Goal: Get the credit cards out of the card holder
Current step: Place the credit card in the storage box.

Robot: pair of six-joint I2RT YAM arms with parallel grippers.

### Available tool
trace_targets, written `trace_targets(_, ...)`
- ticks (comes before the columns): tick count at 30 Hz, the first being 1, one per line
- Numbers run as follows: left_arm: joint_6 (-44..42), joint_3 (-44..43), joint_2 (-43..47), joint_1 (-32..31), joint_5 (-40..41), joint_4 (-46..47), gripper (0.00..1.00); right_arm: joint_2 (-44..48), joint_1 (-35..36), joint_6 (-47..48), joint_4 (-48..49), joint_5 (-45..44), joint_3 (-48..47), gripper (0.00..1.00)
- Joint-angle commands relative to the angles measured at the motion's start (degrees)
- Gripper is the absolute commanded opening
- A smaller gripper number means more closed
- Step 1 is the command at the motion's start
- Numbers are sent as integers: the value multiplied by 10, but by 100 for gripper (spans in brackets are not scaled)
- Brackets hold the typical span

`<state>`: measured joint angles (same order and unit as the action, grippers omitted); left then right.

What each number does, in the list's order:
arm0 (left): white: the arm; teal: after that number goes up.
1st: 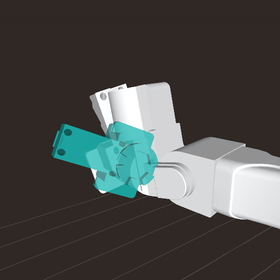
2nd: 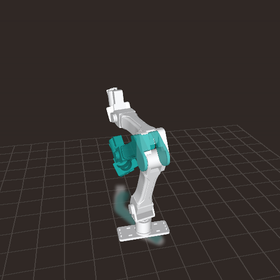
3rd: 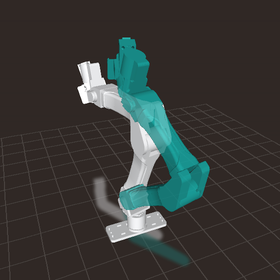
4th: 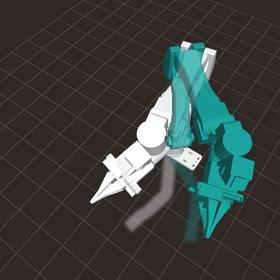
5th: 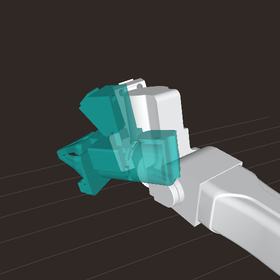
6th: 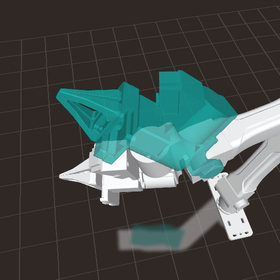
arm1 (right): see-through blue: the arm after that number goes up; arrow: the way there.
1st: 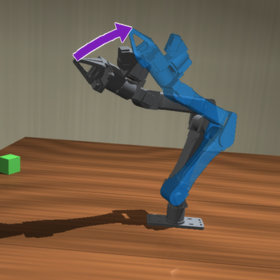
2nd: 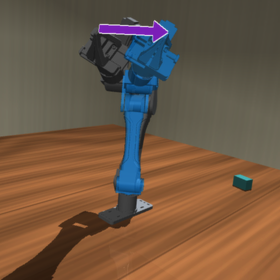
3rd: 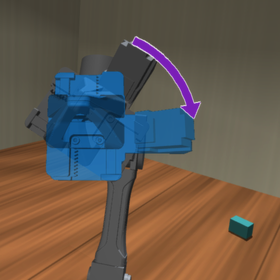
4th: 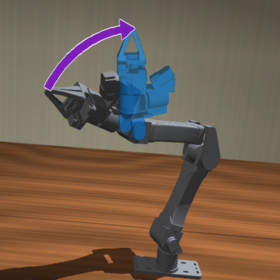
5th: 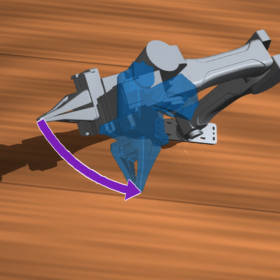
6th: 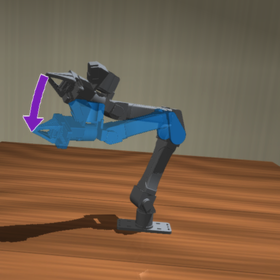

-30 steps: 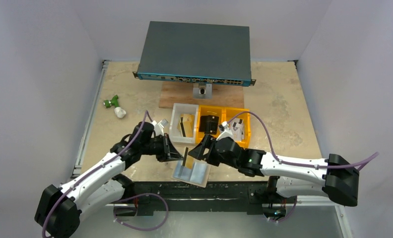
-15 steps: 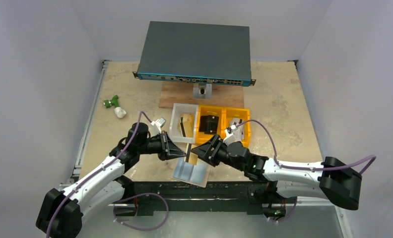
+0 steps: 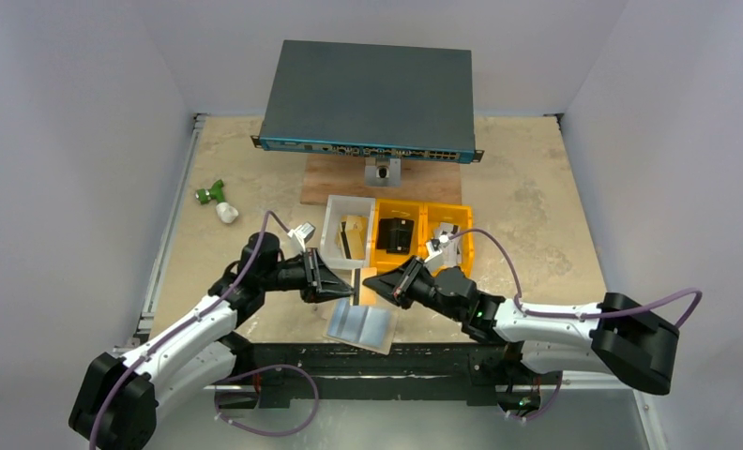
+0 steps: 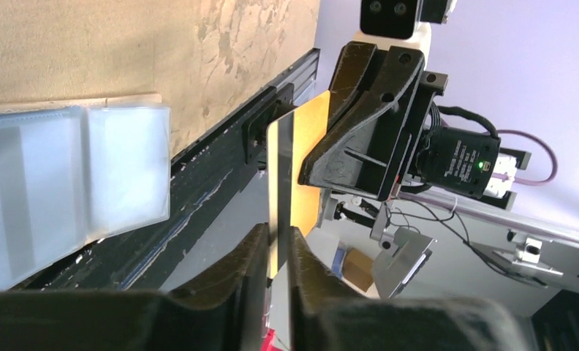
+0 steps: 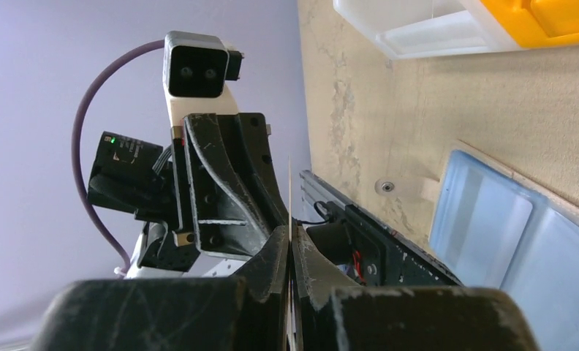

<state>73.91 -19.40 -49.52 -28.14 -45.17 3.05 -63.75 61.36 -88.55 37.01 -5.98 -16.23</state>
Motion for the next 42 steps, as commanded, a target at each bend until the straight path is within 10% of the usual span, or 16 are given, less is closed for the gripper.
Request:
trace_targets(1, 16, 5, -7, 3, -31, 58, 19, -23, -2, -8, 56, 25, -2, 0)
trace_targets(15, 28, 10, -18, 4, -38, 87, 23, -129, -2, -49, 210, 67, -3, 0)
trace_targets(21, 33, 8, -19, 3, -37, 93, 0, -137, -2, -38, 189, 76, -14, 0)
trace_targets(28, -53, -44, -3, 4, 6, -33, 0, -52, -2, 25, -69, 36, -73, 84)
trace_targets(42, -230, -232, -183, 44, 137, -180, 0, 165, -2, 109, -447, -133, -132, 91)
